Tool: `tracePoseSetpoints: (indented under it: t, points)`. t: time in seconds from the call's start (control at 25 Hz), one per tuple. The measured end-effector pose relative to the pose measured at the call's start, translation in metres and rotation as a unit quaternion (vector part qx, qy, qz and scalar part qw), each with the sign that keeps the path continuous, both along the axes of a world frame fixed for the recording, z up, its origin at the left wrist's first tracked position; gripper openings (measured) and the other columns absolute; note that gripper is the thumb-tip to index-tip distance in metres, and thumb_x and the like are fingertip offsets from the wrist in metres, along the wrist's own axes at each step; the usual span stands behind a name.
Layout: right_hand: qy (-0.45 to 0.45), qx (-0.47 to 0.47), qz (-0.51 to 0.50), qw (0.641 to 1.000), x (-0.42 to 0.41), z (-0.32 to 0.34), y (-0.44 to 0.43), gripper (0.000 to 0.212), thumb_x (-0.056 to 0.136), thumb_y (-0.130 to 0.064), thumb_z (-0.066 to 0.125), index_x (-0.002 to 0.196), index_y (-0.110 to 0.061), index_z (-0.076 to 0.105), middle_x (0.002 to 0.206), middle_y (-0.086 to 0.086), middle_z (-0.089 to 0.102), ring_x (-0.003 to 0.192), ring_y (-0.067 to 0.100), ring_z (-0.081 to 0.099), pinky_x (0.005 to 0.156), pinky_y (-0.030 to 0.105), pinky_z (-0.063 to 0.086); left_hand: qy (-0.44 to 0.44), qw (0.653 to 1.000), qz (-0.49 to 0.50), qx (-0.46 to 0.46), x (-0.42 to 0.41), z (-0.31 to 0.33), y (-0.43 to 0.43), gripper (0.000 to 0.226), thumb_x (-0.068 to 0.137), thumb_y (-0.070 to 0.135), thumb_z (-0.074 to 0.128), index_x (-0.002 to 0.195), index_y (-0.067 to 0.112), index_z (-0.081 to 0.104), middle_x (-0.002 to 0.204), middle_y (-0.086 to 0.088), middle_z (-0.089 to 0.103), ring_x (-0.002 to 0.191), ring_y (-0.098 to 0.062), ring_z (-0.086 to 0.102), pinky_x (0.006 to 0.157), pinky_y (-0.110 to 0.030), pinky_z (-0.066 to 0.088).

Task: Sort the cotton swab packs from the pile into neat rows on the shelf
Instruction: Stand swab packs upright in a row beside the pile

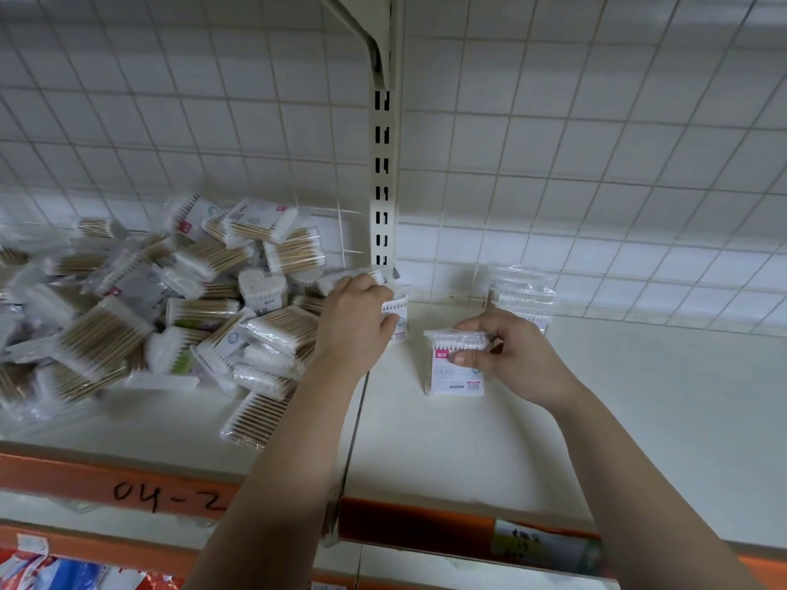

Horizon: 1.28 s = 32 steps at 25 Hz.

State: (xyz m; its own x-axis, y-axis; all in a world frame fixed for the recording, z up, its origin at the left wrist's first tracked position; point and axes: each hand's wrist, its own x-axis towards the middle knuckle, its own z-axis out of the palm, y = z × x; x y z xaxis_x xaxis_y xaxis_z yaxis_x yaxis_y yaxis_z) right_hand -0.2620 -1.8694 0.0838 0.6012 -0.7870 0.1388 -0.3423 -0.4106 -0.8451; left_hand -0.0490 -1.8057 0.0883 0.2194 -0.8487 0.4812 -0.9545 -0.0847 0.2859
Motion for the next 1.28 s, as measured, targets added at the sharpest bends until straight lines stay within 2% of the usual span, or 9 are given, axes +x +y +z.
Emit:
tracePoseSetpoints:
  t: [0.2,0.36,0.44,0.56,0.72,1.04,1.16,1.28]
  points:
    - [-0.009,-0.001,-0.002,1.000,-0.002,-0.002,0.000,0.026,0.075,-0.014,0.078,0.099,-0.020,0.070,0.103,-0.001,0.065,0.081,0.001,0.058,0.068,0.008,0.041,0.010,1.000,0.001,0.001,0.001,-0.005,-0.002,0.028,0.076,0.026,0.075,0.100,0.013,0.069,0.102,-0.005,0.062,0.103,-0.029,0.051,0.091,-0.038,0.042]
    - [-0.013,0.007,-0.003,1.000,-0.003,-0.001,0.003,0.026,0.076,-0.013,0.077,0.099,-0.019,0.069,0.100,-0.001,0.067,0.077,0.002,0.059,0.065,0.008,0.041,0.026,0.999,-0.006,-0.019,-0.001,-0.006,0.001,0.021,0.075,0.021,0.076,0.092,0.014,0.066,0.097,-0.003,0.064,0.096,-0.028,0.053,0.084,-0.040,0.045]
    - [-0.015,0.011,-0.004,1.000,-0.004,0.001,0.005,0.026,0.077,-0.012,0.076,0.101,-0.016,0.068,0.097,-0.001,0.067,0.073,-0.002,0.058,0.063,0.007,0.040,0.023,1.000,-0.003,-0.016,-0.002,-0.006,0.003,0.024,0.076,0.022,0.076,0.096,0.016,0.065,0.099,-0.002,0.066,0.099,-0.027,0.052,0.085,-0.040,0.044]
    - [-0.030,0.024,-0.001,0.999,-0.005,0.004,0.010,0.024,0.079,-0.009,0.074,0.102,-0.013,0.067,0.093,-0.001,0.067,0.069,-0.004,0.057,0.062,0.006,0.041,0.006,1.000,0.015,0.014,-0.003,-0.006,0.005,0.033,0.082,0.025,0.070,0.113,0.019,0.063,0.115,-0.001,0.061,0.112,-0.026,0.046,0.094,-0.035,0.036]
    - [-0.028,0.005,-0.009,1.000,-0.010,0.004,0.012,0.019,0.080,-0.016,0.073,0.098,-0.019,0.067,0.091,-0.005,0.067,0.073,0.000,0.057,0.065,0.008,0.041,-0.002,1.000,0.011,0.021,-0.008,-0.003,0.012,0.032,0.086,0.025,0.066,0.117,0.019,0.064,0.119,-0.001,0.057,0.117,-0.026,0.045,0.094,-0.036,0.031]
    - [-0.046,-0.039,-0.056,0.997,-0.034,0.005,0.010,0.020,0.076,-0.015,0.077,0.093,-0.023,0.070,0.095,-0.009,0.066,0.085,0.004,0.059,0.071,0.013,0.045,0.019,0.999,-0.024,-0.019,-0.029,0.006,0.020,0.025,0.082,0.027,0.069,0.107,0.022,0.067,0.102,-0.001,0.065,0.101,-0.028,0.055,0.087,-0.042,0.041]
    - [-0.064,-0.048,-0.104,0.991,-0.049,0.003,0.006,0.020,0.074,-0.015,0.079,0.090,-0.024,0.070,0.094,-0.015,0.067,0.084,0.004,0.059,0.068,0.015,0.046,0.030,0.998,-0.047,-0.026,-0.038,0.003,0.021,0.025,0.082,0.023,0.070,0.107,0.020,0.068,0.100,-0.001,0.065,0.096,-0.031,0.057,0.082,-0.047,0.047]
    - [-0.072,-0.070,-0.148,0.984,-0.061,0.003,0.002,0.021,0.073,-0.015,0.079,0.082,-0.029,0.066,0.082,-0.022,0.064,0.073,0.001,0.054,0.062,0.012,0.042,0.034,0.997,-0.066,-0.020,-0.048,0.001,0.021,0.025,0.083,0.022,0.068,0.108,0.020,0.068,0.102,-0.001,0.065,0.097,-0.030,0.056,0.082,-0.045,0.047]
